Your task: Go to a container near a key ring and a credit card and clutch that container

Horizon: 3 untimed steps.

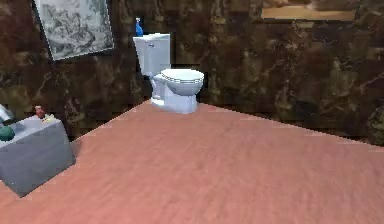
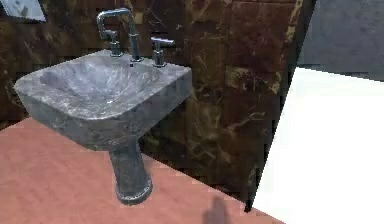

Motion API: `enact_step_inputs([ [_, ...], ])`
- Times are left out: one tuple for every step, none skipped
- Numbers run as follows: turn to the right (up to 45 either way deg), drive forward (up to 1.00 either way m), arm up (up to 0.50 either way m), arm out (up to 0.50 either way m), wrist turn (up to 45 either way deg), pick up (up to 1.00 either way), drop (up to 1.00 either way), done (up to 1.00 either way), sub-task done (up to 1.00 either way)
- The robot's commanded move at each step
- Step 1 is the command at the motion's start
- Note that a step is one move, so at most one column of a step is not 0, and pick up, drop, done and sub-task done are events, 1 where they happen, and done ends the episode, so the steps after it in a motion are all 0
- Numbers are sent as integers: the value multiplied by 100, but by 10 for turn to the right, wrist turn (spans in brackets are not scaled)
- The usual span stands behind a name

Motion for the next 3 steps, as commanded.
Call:
enact_step_inputs([
  [450, 0, 0, 0, 0, 0, 0, 0, 0],
  [450, 0, 0, 0, 0, 0, 0, 0, 0],
  [300, 0, 0, 0, 0, 0, 0, 0, 0],
])
